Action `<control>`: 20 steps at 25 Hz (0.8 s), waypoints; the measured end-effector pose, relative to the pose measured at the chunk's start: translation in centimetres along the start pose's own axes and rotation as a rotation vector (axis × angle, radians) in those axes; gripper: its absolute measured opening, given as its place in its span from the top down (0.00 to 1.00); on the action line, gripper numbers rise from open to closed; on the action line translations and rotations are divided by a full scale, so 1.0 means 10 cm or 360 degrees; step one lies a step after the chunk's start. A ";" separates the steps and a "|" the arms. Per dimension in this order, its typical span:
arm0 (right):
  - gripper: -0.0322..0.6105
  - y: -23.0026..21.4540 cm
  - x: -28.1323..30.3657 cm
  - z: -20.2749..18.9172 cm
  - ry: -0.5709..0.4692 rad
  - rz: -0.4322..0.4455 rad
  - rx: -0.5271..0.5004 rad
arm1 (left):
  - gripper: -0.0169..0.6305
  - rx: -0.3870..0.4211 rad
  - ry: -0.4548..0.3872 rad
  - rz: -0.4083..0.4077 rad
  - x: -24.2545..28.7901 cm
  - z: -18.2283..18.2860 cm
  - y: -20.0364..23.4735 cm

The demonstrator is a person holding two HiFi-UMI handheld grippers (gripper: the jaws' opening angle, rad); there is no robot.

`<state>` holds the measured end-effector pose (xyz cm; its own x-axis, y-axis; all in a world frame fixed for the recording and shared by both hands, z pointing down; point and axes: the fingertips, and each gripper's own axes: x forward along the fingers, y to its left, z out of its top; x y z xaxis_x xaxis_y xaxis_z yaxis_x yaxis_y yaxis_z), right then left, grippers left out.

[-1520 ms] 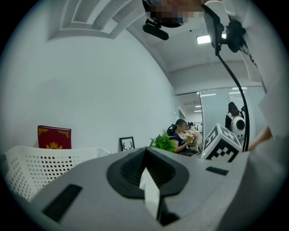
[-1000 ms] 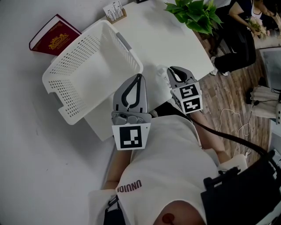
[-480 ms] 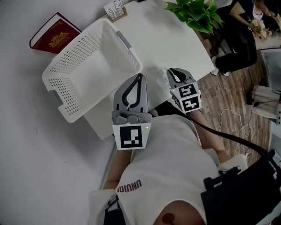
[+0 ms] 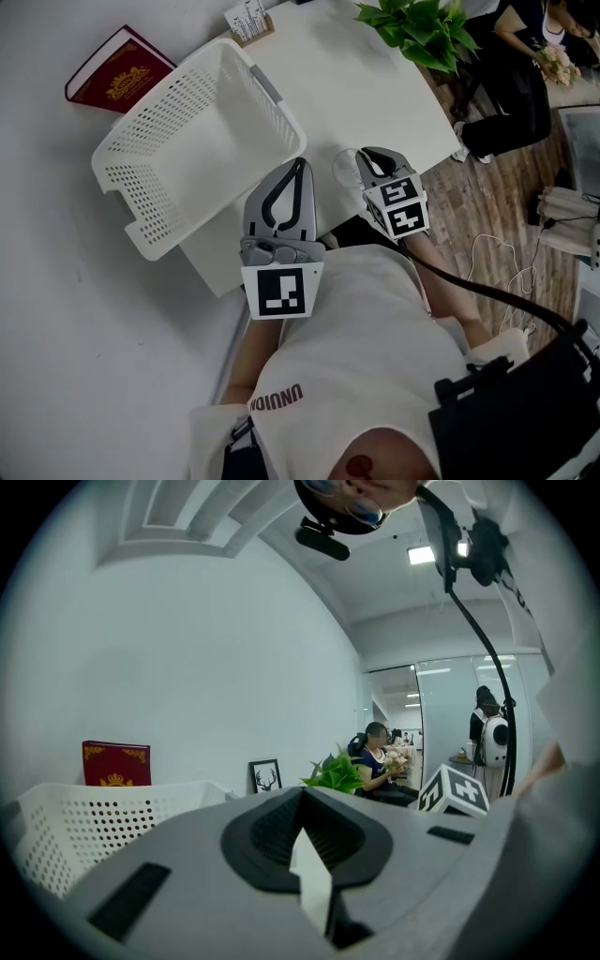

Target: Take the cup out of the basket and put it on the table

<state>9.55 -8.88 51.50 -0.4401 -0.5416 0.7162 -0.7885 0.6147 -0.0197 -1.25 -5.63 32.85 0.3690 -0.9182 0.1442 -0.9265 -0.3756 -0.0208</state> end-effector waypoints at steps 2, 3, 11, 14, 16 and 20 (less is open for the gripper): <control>0.89 -0.01 0.01 -0.01 0.0009 0.0000 -0.0003 | 0.96 0.0018 0.0004 -0.0005 0.00 0.00 0.00; 0.89 -0.01 0.02 -0.02 0.0012 0.0000 -0.0005 | 0.96 0.0147 0.0027 -0.0050 0.01 0.00 -0.01; 0.89 -0.01 0.07 -0.05 0.0036 0.0014 0.0010 | 0.96 0.0327 0.0069 -0.0111 0.02 0.00 -0.01; 0.89 0.00 0.09 -0.06 0.0042 0.0014 0.0019 | 0.96 0.0321 0.0068 -0.0112 0.03 -0.01 0.00; 0.89 -0.01 0.10 -0.07 0.0048 0.0013 0.0023 | 0.96 0.0313 0.0070 -0.0111 0.03 -0.02 0.00; 0.89 -0.04 0.12 -0.08 0.0051 0.0021 0.0033 | 0.96 0.0320 0.0072 -0.0116 0.05 -0.01 0.01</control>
<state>9.66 -9.27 52.90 -0.4366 -0.5145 0.7380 -0.7916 0.6095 -0.0434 -1.17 -6.07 33.05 0.4265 -0.8828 0.1969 -0.8627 -0.4625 -0.2048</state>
